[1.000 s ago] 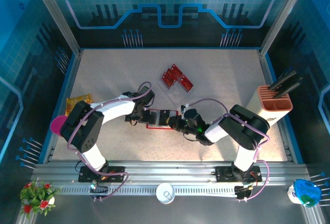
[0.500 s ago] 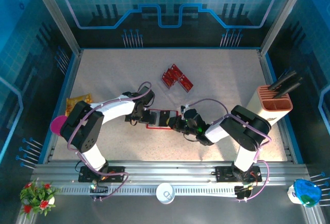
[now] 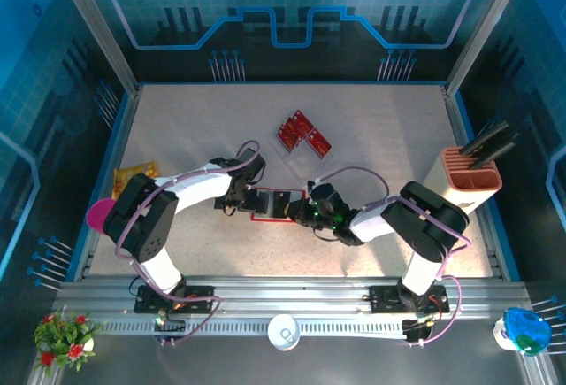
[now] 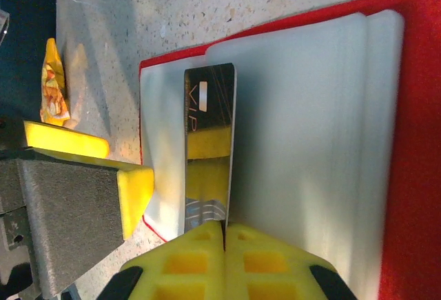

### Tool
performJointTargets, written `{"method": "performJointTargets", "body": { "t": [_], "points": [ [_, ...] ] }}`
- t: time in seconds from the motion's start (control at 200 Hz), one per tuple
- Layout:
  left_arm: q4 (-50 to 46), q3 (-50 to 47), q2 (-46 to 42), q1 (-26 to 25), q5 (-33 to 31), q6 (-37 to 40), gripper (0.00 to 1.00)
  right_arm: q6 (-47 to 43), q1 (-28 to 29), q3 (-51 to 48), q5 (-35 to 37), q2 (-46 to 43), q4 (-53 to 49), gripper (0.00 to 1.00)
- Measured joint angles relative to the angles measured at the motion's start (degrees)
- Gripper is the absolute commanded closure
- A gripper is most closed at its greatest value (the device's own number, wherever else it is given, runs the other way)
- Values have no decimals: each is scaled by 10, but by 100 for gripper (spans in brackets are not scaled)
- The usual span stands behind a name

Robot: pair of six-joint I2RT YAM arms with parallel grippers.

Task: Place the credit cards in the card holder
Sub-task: Insert the credit card into the card slot.

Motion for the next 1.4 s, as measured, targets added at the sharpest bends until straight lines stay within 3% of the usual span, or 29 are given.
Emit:
{"method": "performJointTargets", "body": {
  "t": [1.401],
  "points": [
    [4, -3, 0, 2, 0, 0, 1, -24, 0, 54, -21, -24, -143, 100]
  ]
}}
